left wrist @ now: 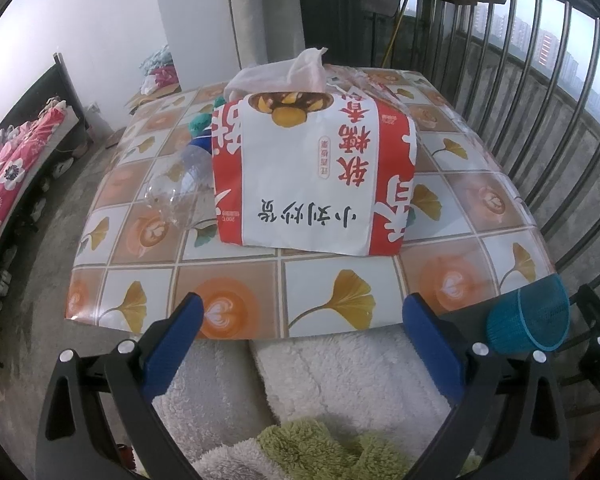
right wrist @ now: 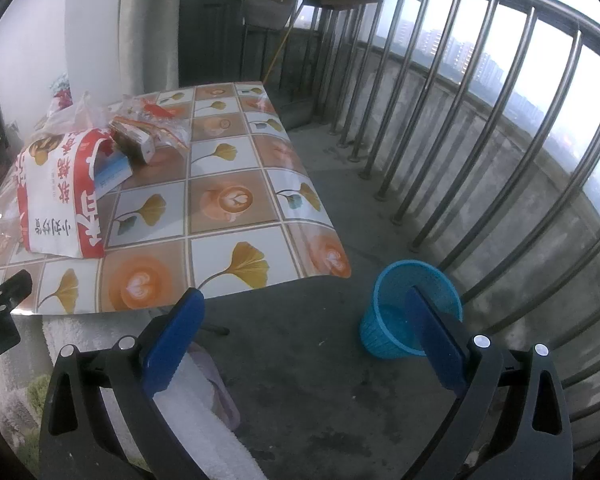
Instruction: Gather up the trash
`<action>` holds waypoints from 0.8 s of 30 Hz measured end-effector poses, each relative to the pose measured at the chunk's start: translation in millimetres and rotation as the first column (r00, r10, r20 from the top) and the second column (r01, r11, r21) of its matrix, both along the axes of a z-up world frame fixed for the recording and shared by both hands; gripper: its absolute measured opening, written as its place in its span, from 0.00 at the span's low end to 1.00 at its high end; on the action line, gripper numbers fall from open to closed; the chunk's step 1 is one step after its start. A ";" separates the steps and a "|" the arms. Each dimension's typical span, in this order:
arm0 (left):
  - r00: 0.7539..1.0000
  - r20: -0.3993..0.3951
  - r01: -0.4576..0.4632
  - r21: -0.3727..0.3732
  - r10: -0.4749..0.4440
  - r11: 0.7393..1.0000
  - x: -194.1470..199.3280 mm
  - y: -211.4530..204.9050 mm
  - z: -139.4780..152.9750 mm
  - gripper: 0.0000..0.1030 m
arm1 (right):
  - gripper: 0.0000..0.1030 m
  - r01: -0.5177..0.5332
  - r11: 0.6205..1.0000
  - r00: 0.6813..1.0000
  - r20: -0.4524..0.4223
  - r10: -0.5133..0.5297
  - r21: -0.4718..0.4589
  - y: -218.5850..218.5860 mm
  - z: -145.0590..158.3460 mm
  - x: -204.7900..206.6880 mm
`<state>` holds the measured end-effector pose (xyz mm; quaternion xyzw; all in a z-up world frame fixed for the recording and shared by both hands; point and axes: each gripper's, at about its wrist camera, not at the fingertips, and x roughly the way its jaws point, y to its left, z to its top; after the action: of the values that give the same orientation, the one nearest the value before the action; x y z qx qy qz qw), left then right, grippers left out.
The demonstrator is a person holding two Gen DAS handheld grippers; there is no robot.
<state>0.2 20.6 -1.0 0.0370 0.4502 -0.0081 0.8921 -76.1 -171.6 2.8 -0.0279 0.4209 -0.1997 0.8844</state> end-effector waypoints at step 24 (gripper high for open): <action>1.000 -0.020 -0.007 0.008 0.007 1.000 -0.8 -2.9 -12.7 0.95 | 0.93 -0.002 1.000 1.000 -0.003 0.002 0.008 3.4 -0.7 0.7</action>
<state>-0.6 17.7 -13.7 0.0386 0.4595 -0.0035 0.8873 -75.4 -168.2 2.0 -0.0250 0.4230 -0.1972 0.8841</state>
